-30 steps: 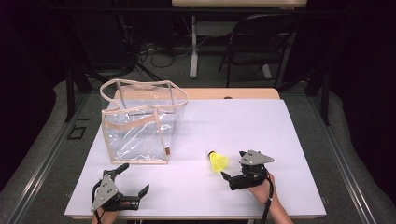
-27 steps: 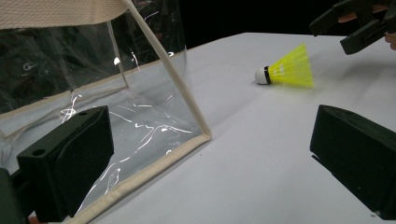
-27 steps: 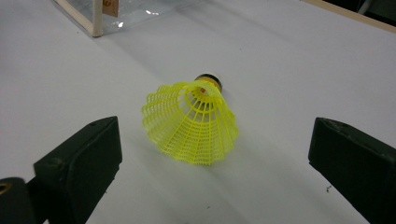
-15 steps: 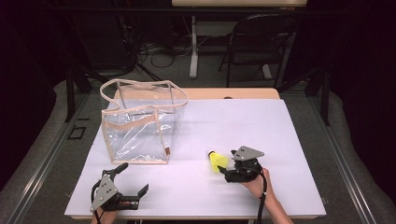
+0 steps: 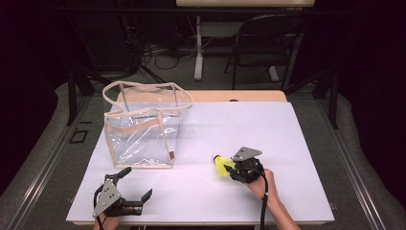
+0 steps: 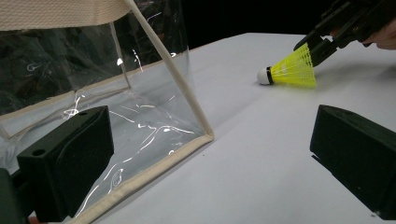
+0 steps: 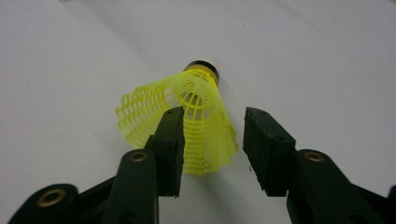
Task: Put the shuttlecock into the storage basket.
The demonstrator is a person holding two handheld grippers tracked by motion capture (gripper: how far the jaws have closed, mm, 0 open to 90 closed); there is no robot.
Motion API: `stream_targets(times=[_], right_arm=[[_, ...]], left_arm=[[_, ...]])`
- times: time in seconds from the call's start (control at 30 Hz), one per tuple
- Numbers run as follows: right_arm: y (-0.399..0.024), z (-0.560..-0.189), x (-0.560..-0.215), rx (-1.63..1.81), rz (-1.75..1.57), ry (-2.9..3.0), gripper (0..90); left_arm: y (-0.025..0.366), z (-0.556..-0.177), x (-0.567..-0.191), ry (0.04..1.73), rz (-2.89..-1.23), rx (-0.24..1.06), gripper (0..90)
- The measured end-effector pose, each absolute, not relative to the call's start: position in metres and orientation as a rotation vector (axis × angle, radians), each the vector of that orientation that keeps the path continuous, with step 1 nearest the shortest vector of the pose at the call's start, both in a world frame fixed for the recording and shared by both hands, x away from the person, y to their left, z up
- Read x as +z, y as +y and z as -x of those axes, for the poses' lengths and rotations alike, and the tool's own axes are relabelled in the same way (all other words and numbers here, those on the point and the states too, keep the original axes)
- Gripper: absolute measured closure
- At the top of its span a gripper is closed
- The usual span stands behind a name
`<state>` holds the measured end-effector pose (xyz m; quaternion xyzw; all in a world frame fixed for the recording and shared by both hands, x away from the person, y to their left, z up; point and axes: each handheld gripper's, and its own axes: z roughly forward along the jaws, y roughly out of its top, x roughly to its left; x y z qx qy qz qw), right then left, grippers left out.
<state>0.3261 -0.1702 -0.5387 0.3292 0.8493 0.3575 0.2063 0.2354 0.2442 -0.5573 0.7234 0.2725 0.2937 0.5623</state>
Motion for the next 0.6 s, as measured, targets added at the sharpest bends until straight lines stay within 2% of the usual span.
stream_targets(times=[0.6], right_arm=[[-0.1699, -0.3291, -0.5449, 0.983, -1.015, 2.321, 78.7]], left_arm=[[0.2426, -0.2352, -0.5575, 0.635, -1.722, 0.682, 0.0]])
